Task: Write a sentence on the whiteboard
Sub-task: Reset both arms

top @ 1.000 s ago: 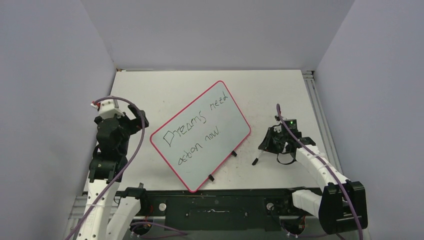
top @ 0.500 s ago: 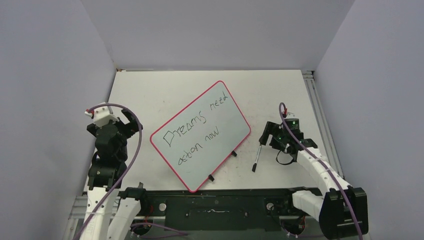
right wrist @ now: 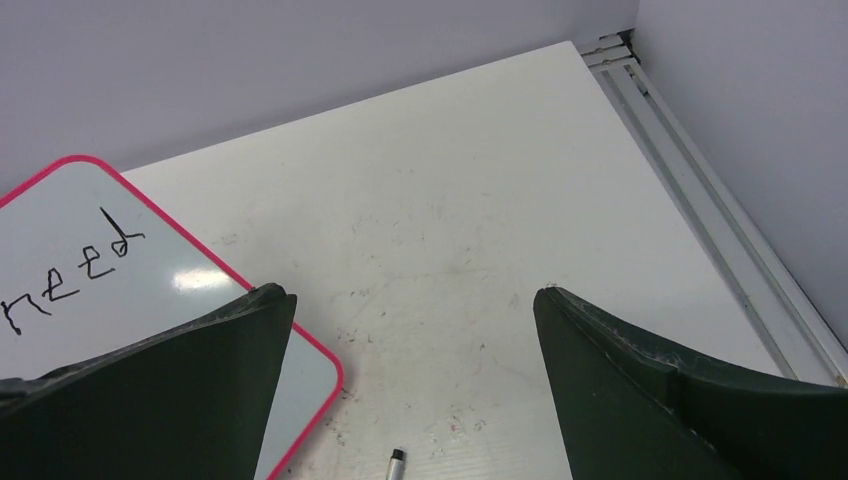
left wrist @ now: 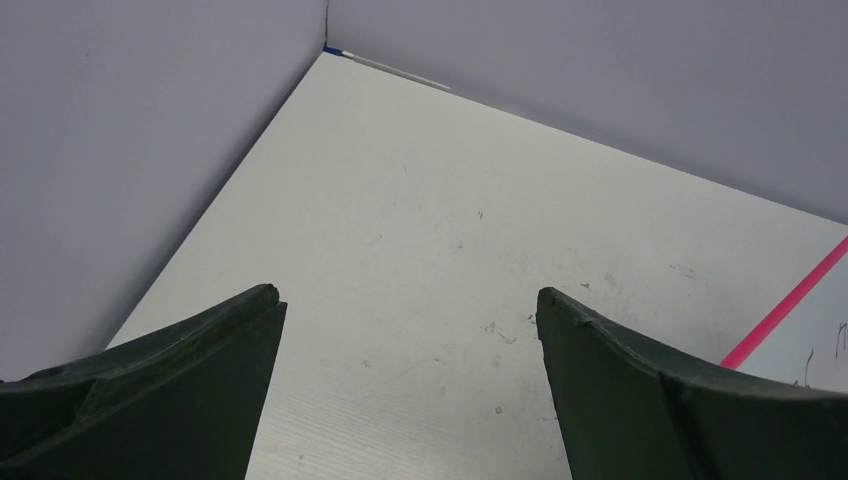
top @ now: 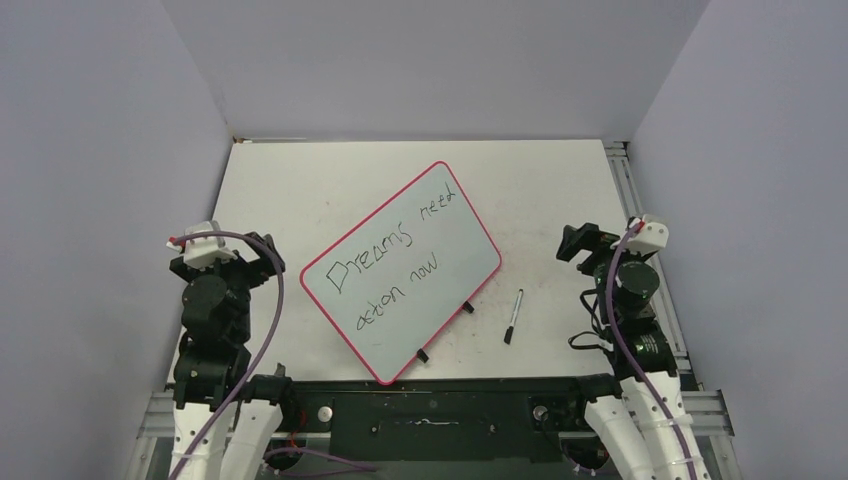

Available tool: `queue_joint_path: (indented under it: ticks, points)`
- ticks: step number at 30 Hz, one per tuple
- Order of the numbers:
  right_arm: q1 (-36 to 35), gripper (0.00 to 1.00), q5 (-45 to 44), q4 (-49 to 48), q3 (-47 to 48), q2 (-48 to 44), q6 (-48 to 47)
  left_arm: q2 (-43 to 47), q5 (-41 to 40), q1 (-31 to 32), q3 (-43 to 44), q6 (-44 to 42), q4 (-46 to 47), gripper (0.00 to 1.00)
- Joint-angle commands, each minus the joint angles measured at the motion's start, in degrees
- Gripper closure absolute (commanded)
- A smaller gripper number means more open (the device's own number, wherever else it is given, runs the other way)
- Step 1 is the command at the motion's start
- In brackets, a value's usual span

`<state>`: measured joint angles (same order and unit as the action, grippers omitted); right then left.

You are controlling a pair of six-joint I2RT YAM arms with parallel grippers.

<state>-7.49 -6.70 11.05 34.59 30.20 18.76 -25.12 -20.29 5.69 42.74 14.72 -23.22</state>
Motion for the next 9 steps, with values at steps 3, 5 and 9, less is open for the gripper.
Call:
queue_joint_path:
  ticks: [3, 5, 9]
  points:
    - [0.18, 0.06, -1.63, -2.37, -0.31, 0.09, -1.72, 1.09, 2.23, 0.06, -0.34, -2.24, 4.0, 0.04]
    - [0.12, 0.06, -1.48, -1.85, 0.26, 0.2, -1.83, 0.96, 2.04, 0.1, -0.2, -2.24, 3.94, 0.04]
    - [0.15, 0.06, -1.54, -0.96, 1.44, 0.2, -1.95, 0.98, 1.92, 0.11, -0.25, -1.76, 4.04, 0.04]
